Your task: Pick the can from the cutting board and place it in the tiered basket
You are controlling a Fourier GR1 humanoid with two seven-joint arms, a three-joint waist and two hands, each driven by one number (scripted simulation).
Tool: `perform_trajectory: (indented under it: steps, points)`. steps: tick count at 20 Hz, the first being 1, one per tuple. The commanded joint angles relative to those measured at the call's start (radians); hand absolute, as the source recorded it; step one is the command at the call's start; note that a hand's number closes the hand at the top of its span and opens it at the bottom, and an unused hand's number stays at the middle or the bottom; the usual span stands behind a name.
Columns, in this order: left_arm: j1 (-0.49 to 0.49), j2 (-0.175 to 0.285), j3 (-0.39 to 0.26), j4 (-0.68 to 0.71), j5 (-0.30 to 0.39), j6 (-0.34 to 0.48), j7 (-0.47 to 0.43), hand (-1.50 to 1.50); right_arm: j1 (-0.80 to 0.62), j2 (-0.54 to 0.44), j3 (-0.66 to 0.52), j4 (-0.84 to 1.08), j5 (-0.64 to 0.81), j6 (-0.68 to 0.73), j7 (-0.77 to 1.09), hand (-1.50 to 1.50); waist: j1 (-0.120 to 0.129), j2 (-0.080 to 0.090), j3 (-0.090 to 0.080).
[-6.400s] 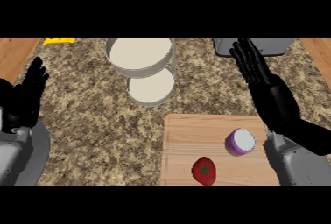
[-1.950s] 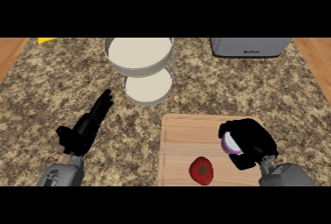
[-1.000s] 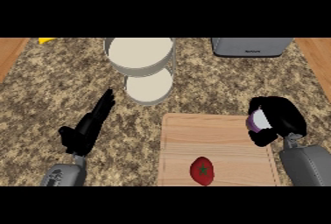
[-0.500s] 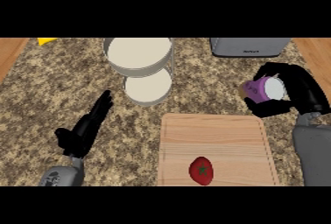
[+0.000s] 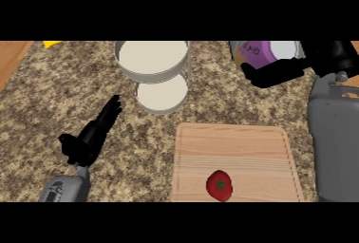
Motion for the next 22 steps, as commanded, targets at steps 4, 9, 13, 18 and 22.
perform_trajectory:
  steps: [4, 9, 13, 18, 22]
  points:
    - [-0.011, -0.022, -0.012, -0.02, -0.028, 0.03, 0.017, 0.0, -0.31, 0.067, 0.008, 0.272, 0.026, -0.067, 0.108, 1.5, 0.012, 0.004, 0.0]
    - [0.022, 0.011, 0.005, -0.089, 0.022, -0.028, 0.061, 0.0, -0.433, 0.15, 0.015, 0.432, 0.038, -0.175, 0.152, 1.5, 0.019, 0.003, 0.0]
    - [-0.01, -0.033, -0.026, 0.043, -0.042, 0.006, -0.041, 0.0, -0.574, 0.14, -0.028, 0.693, 0.04, -0.229, 0.058, 1.5, 0.022, 0.012, -0.001]
    - [0.022, 0.007, -0.008, -0.055, -0.011, -0.026, 0.022, 0.0, -0.644, 0.133, -0.049, 0.915, 0.032, -0.305, -0.031, 1.5, 0.039, 0.014, 0.0]
    - [-0.04, -0.003, 0.001, 0.042, -0.014, -0.036, -0.017, 0.0, -0.73, 0.153, -0.01, 1.052, -0.015, -0.414, -0.045, 1.5, 0.056, 0.022, -0.002]
